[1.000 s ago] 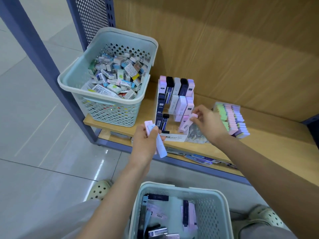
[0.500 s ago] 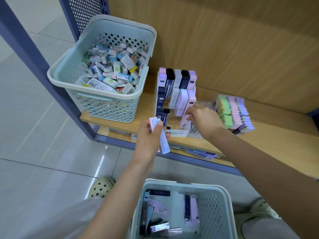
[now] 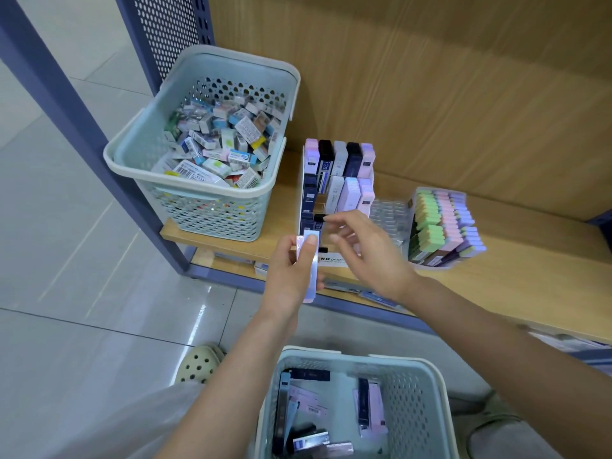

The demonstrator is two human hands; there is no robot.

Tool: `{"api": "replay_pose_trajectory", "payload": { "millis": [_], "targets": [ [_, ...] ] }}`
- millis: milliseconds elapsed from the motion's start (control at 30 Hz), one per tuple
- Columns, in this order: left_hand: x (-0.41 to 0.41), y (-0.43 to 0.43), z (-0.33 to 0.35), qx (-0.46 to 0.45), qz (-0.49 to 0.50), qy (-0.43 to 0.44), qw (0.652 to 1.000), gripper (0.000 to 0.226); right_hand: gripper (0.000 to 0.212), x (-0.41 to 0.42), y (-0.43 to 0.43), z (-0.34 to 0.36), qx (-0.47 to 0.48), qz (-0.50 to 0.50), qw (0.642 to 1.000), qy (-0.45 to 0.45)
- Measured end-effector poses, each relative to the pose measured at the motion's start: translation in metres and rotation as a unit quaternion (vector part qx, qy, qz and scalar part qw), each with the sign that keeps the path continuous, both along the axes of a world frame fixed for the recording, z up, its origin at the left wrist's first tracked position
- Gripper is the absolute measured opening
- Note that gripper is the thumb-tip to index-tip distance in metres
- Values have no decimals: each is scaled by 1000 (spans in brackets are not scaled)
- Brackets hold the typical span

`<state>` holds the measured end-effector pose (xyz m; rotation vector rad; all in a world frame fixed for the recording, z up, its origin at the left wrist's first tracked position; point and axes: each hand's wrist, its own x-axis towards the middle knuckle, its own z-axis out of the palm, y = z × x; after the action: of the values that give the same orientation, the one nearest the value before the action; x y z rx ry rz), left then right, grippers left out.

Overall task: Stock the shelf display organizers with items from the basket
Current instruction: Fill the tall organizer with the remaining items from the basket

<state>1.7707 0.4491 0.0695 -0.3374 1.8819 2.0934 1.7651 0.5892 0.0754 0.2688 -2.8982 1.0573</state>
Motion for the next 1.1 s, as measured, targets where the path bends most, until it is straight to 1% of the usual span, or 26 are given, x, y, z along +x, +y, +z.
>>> {"api": "replay_pose_trajectory", "payload": {
  "millis": [33,67,100,167,233,333,400,433,500,600,700,733,833,900,967,1000,1067,1100],
  "targets": [
    [0,-1,1,-4,-4,9,1000,20,36,7,-9,6,-45,24,998,-32],
    [1,-2,1,-5,-9,17,1000,20,42,14,-14,10,-67,45,995,-56],
    [1,-3,3,-8,-17,26,999,20,47,18,-17,13,-69,62,993,-71],
    [4,-5,6,-28,-46,42,998,22,54,24,-16,18,-29,71,994,-77],
    [7,-5,11,-37,-72,42,996,26,53,26,-12,23,-3,53,997,-61],
    [7,-3,21,-17,-65,-14,998,32,43,29,-4,32,-28,-1,999,-44],
    [7,-4,26,14,-44,-52,998,23,34,31,2,37,-60,-57,996,-40],
    [8,-6,28,26,-41,-52,997,18,32,33,5,39,-69,-77,994,-41],
    [11,-7,30,19,-53,-9,998,13,28,39,11,42,-56,-79,993,-64],
    [14,-6,35,-36,-79,89,992,19,22,53,11,42,-36,-28,993,-111],
    [15,-1,39,-76,-98,146,981,17,16,60,6,46,-43,7,994,-98],
    [16,0,39,-89,-107,156,978,16,19,60,4,47,-45,11,995,-93],
    [17,4,41,-104,-128,166,972,15,36,60,-2,50,-49,26,995,-87],
    [16,4,43,-79,-117,145,979,21,42,58,-1,52,-38,34,996,-70],
    [13,1,43,-42,-100,96,989,28,42,50,5,55,-47,7,997,-64],
    [11,-1,43,-39,-97,78,991,30,37,44,9,55,-56,-22,996,-61],
    [7,-5,40,-54,-97,66,992,31,23,27,18,54,-62,-94,993,-37],
    [6,-6,39,-63,-96,68,991,28,19,17,22,54,-60,-122,990,-20]
  ]
}}
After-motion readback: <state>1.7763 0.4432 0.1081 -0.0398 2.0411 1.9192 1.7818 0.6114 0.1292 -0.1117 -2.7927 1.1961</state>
